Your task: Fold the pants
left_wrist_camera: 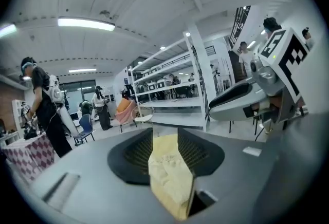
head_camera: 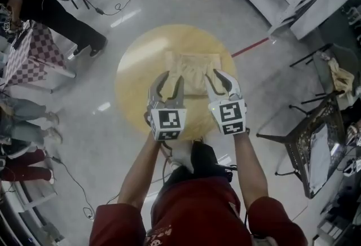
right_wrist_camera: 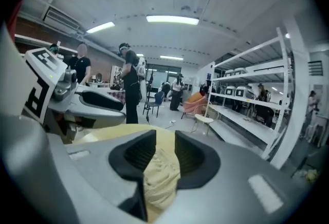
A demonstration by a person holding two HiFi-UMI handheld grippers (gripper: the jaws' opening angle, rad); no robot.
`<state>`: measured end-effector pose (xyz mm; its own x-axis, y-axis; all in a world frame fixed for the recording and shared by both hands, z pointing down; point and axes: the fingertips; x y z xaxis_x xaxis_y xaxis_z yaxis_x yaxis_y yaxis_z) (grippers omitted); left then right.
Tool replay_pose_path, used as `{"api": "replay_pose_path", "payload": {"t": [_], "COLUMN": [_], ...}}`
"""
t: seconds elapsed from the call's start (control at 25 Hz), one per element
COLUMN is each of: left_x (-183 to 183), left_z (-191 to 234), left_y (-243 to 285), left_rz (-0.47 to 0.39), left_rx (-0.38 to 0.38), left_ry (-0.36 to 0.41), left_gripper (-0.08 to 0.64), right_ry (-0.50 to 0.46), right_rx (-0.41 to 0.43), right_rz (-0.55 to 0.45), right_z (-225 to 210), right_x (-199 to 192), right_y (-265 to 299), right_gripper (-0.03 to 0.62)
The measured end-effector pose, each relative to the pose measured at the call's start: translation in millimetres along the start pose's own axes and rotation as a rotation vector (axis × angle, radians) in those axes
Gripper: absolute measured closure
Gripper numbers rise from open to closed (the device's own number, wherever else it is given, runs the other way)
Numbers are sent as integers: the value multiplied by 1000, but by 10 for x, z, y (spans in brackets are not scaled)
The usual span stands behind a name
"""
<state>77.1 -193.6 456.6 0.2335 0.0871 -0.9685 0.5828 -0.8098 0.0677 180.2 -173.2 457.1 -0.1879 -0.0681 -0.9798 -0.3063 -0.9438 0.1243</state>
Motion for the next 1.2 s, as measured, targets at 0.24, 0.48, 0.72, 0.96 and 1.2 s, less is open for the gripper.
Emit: {"api": "replay_pose_path", "payload": {"t": [0.24, 0.48, 0.72, 0.96, 1.2], "left_x": [498, 821, 1004, 980, 996], "left_z": [21, -61, -108, -110, -77], "left_y": [-738, -1424, -1937, -2209, -2356], "left_rz": [-155, -273, -385, -383, -388], "left_rx": [60, 92, 146, 185, 196], "left_ry": [-38, -33, -53, -59, -57], "left_gripper": [424, 455, 497, 548, 554], "right_ry": [58, 102, 95, 102, 102], "right_rx": [-52, -70, -61, -46, -12], "right_rz": [-149, -233, -280, -328, -317], "right_z": [346, 659, 1018, 1270, 1459], "right_x": [609, 904, 997, 1102, 1113], "right_y": [-596, -1147, -1491, -1646, -1620], "right_gripper": [483, 483, 502, 560, 591]}}
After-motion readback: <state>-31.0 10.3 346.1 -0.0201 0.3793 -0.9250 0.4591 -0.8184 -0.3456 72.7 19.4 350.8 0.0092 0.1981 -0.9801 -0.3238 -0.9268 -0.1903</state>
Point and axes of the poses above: the fingertips, and each gripper's own axes: y forward along the fingers, z to its left, x out of its top, and after that the axes turned 12 degrees about -z, right-handed
